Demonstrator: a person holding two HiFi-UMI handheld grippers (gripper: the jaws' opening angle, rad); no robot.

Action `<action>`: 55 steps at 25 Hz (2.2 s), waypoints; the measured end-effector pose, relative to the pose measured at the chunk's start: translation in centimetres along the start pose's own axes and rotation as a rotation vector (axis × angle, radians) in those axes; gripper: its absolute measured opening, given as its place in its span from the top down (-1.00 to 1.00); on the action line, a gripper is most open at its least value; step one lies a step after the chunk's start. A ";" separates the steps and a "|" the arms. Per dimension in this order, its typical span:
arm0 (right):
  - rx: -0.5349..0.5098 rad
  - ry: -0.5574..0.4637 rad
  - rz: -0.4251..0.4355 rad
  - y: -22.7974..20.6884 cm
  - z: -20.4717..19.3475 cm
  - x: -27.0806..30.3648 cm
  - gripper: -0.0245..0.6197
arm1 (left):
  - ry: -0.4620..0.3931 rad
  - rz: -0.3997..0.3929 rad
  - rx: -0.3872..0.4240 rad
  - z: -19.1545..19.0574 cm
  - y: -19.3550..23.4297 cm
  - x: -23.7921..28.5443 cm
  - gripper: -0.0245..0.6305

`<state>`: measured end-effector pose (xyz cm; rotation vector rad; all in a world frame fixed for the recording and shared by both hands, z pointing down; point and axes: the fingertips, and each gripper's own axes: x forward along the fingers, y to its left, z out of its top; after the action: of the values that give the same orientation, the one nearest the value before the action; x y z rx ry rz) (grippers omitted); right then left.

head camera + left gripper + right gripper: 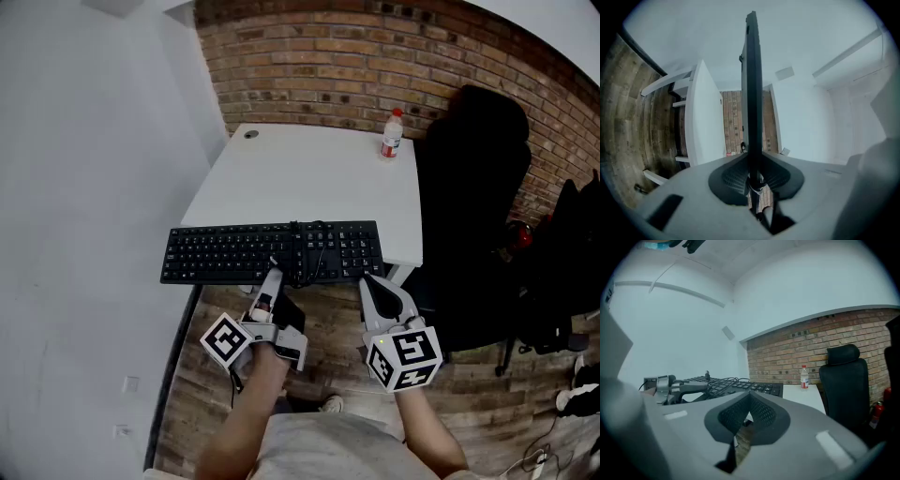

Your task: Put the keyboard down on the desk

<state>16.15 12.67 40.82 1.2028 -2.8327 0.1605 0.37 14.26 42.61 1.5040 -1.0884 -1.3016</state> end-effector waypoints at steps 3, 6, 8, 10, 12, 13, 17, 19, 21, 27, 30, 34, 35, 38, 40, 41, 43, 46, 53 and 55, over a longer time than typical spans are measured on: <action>0.017 -0.011 0.001 -0.5 0.3 0.0 0.91 | 0.000 -0.004 -0.006 -0.4 -0.3 0.5 0.71; 0.019 -0.009 0.004 -0.8 0.2 -0.1 0.91 | -0.001 -0.006 -0.006 -0.7 -0.4 0.7 0.71; 0.020 -0.009 0.005 -1.1 0.2 -0.3 0.91 | -0.001 -0.010 -0.010 -1.0 -0.4 0.8 0.71; 0.027 -0.013 0.009 -1.4 0.2 -0.3 0.91 | 0.003 -0.008 -0.011 -1.3 -0.4 0.9 0.71; 0.029 -0.013 0.014 -1.4 0.1 -0.2 0.91 | 0.004 -0.005 -0.007 -1.3 -0.2 0.9 0.71; 0.029 -0.013 0.017 -1.3 0.1 -0.1 0.91 | 0.003 -0.003 -0.004 -1.2 -0.1 0.9 0.71; 0.031 -0.013 0.023 -1.4 0.2 0.5 0.91 | 0.000 -0.001 -0.012 -0.9 0.1 1.5 0.71; 0.032 -0.010 0.023 -1.7 0.1 1.0 0.91 | 0.002 0.000 -0.017 -0.9 0.3 2.0 0.71; 0.034 -0.004 0.021 -2.0 0.0 1.6 0.91 | 0.006 0.003 -0.014 -0.6 0.7 2.7 0.71; 0.040 0.013 0.011 -2.5 0.5 4.7 0.91 | 0.024 0.023 -0.019 1.2 1.6 5.2 0.71; 0.042 0.024 0.003 -2.6 1.1 7.0 0.91 | 0.035 0.022 -0.030 2.6 1.9 7.1 0.71; 0.047 0.041 -0.020 -2.9 1.9 10.6 0.91 | 0.054 0.029 -0.034 5.3 2.5 10.1 0.71; 0.049 0.046 -0.027 -3.0 2.1 11.5 0.91 | 0.061 0.034 -0.038 6.0 2.7 10.8 0.71; 0.052 0.057 -0.049 -3.3 2.7 14.3 0.91 | 0.081 0.037 -0.053 7.8 3.2 13.1 0.71; 0.055 0.063 -0.064 -3.3 3.1 16.1 0.91 | 0.098 0.037 -0.064 9.0 3.5 14.5 0.71; 0.056 0.066 -0.070 -3.2 3.3 16.9 0.91 | 0.106 0.037 -0.070 9.6 3.7 15.2 0.71; 0.057 0.073 -0.083 -3.2 3.6 18.6 0.91 | 0.119 0.042 -0.078 10.7 4.1 16.4 0.71; 0.057 0.087 -0.106 -3.0 3.9 20.8 0.91 | 0.138 0.055 -0.092 12.4 5.0 18.0 0.71; 0.059 0.109 -0.161 -3.0 4.7 25.0 0.91 | 0.182 0.058 -0.126 15.6 6.3 21.3 0.70; 0.060 0.114 -0.175 -2.7 4.8 26.2 0.91 | 0.199 0.062 -0.129 16.5 6.7 22.0 0.70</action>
<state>-0.16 -8.49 38.73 1.3984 -2.6284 0.2970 -14.76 -9.61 41.78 1.4570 -0.8992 -1.1310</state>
